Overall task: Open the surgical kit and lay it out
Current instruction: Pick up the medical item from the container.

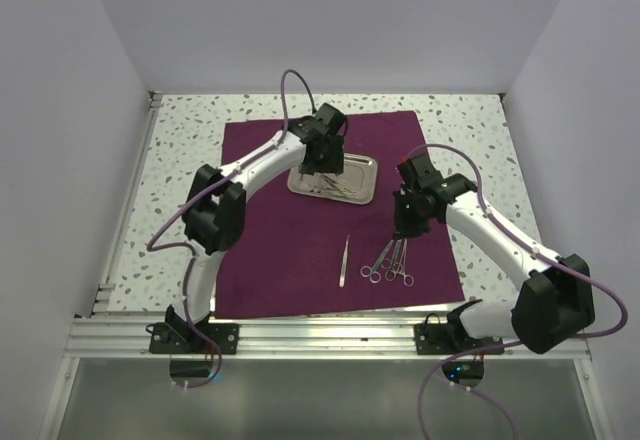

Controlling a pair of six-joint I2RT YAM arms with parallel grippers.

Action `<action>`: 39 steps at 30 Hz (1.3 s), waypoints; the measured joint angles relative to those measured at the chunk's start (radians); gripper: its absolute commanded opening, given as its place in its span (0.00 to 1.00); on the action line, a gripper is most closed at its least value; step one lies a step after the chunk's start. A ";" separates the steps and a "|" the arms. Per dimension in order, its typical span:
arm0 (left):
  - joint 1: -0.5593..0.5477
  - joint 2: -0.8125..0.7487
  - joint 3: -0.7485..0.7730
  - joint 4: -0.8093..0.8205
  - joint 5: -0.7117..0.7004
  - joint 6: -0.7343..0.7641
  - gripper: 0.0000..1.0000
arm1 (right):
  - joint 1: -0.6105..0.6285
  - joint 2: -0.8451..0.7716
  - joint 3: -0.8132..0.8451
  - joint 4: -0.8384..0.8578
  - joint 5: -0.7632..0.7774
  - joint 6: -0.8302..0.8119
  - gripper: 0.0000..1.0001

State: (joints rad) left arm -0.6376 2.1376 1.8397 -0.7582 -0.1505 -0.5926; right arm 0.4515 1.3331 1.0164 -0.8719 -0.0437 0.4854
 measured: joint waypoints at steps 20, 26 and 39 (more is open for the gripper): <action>0.000 0.282 0.318 -0.137 -0.158 -0.150 0.62 | -0.001 -0.072 -0.043 -0.018 0.027 -0.004 0.00; 0.000 0.285 0.318 -0.149 -0.169 -0.159 0.58 | -0.001 -0.057 -0.043 -0.018 0.027 -0.010 0.00; 0.001 0.310 0.319 -0.121 -0.182 -0.158 0.04 | -0.001 -0.049 -0.043 -0.017 0.026 -0.023 0.00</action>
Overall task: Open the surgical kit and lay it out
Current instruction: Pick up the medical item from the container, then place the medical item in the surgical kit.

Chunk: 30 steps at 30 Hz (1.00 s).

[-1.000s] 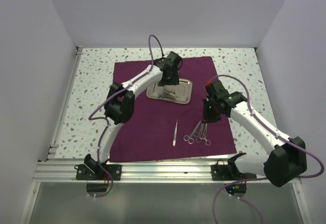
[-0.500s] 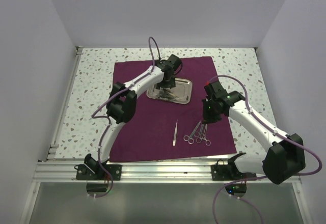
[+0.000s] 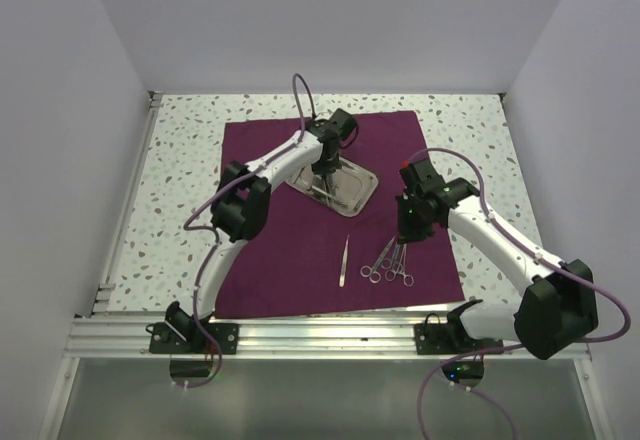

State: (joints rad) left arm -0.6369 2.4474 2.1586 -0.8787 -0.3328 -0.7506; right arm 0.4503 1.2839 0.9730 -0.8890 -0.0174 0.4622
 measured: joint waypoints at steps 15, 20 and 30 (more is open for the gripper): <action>0.028 -0.063 -0.046 -0.023 -0.019 0.030 0.00 | -0.002 0.055 0.011 0.011 -0.004 0.000 0.00; 0.034 -0.144 -0.057 -0.015 0.003 0.065 0.00 | -0.003 0.072 0.028 0.015 -0.005 -0.001 0.00; -0.016 -0.431 -0.424 0.048 0.061 0.079 0.00 | -0.005 0.085 0.048 0.019 0.001 -0.012 0.00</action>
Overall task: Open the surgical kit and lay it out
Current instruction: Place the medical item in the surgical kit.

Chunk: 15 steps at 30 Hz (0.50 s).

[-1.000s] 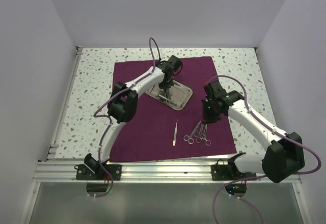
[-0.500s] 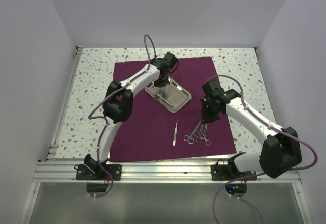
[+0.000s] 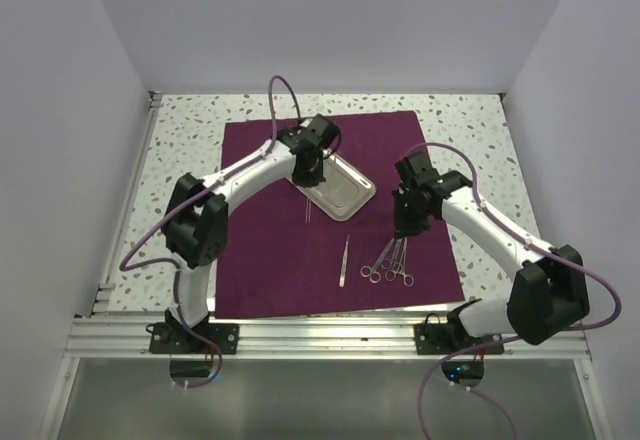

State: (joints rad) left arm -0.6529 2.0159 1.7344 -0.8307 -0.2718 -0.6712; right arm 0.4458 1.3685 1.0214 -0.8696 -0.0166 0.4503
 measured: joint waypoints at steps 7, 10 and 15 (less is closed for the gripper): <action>-0.192 -0.108 -0.283 0.048 0.080 -0.077 0.00 | -0.002 0.048 0.000 0.005 0.000 -0.002 0.00; -0.246 -0.108 -0.294 0.067 0.114 -0.107 0.00 | -0.002 0.068 0.002 0.005 0.000 -0.006 0.00; -0.252 -0.095 -0.294 0.127 0.164 -0.144 0.01 | -0.002 0.090 0.018 0.005 0.000 -0.016 0.00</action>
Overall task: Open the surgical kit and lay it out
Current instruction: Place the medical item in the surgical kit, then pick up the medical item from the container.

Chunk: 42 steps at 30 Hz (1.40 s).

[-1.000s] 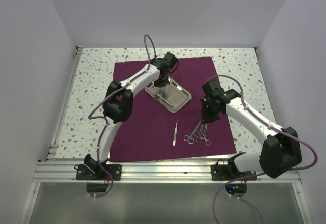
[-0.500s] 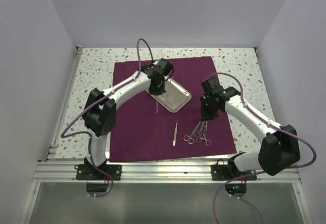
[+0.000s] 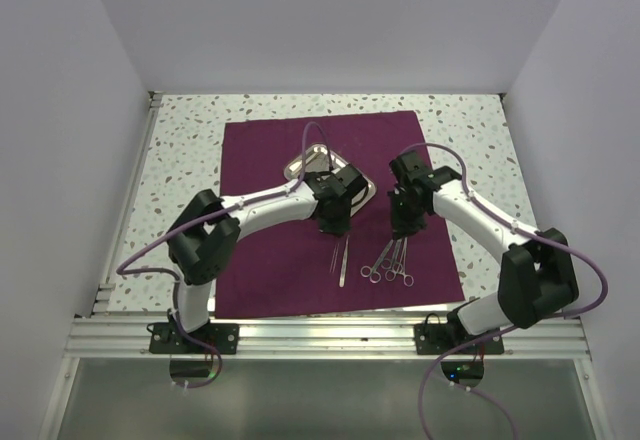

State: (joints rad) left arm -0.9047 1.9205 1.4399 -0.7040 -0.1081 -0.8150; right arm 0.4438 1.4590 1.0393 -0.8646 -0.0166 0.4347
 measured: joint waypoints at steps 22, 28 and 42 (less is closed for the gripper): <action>0.087 0.046 0.199 -0.035 -0.064 0.137 0.33 | 0.000 0.001 0.015 0.000 0.021 -0.005 0.00; 0.275 0.173 0.377 -0.023 -0.133 0.286 0.32 | 0.000 -0.042 0.015 -0.004 0.034 -0.001 0.00; 0.386 0.473 0.593 0.079 -0.108 0.536 0.45 | -0.007 -0.053 0.015 -0.037 0.052 -0.003 0.00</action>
State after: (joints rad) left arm -0.5190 2.3932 2.0327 -0.6247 -0.2165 -0.2790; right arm 0.4370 1.4059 1.0546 -0.9020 0.0357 0.4320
